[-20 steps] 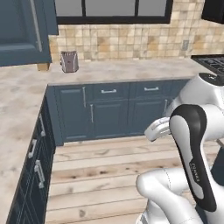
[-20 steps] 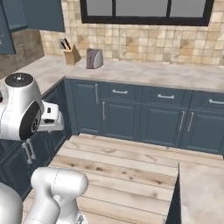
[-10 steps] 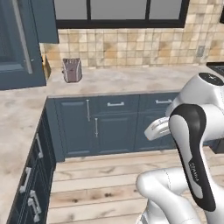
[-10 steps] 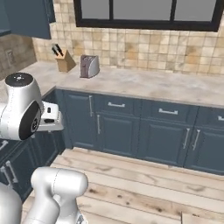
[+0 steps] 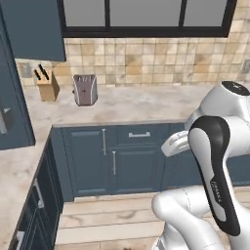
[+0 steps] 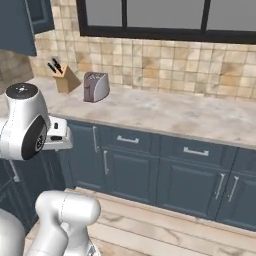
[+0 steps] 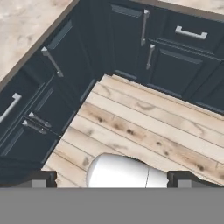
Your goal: Move the mustard and ketchup from the cabinet to the dining counter.
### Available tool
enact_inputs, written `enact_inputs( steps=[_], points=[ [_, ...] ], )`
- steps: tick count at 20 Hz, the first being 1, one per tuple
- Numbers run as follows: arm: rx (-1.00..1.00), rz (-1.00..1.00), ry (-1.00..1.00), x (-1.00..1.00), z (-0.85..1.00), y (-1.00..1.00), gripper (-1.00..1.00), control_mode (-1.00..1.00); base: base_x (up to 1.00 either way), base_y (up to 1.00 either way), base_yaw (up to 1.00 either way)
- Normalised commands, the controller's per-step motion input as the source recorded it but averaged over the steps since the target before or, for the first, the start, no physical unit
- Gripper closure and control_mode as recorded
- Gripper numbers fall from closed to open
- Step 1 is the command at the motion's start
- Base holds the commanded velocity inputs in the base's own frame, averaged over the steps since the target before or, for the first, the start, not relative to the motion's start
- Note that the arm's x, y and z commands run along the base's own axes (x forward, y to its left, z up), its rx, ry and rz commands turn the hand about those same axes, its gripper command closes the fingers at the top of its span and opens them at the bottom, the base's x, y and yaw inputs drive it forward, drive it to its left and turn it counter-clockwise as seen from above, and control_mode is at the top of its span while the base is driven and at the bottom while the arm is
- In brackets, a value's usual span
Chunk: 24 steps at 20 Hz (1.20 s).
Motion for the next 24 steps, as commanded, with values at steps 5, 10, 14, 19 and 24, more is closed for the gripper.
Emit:
enact_inputs(
  steps=[5, 10, 14, 19, 24],
  points=[
    [0.00, 0.00, 0.00, 0.00, 0.00, 0.00, -1.00, 1.00, 0.82, -0.21, 0.17],
    [0.00, 0.00, 0.00, 0.00, 0.00, 0.00, -1.00, 1.00, 0.60, -0.13, 0.53],
    [0.00, 0.00, 0.00, 0.00, 0.00, 0.00, -1.00, 1.00, 0.41, -0.09, 0.76],
    [0.00, 0.00, 0.00, 0.00, 0.00, 0.00, -1.00, 1.00, 0.33, -0.09, 0.82],
    [0.00, 0.00, 0.00, 0.00, 0.00, 0.00, -1.00, 1.00, 0.38, -0.09, 0.76]
  ],
)
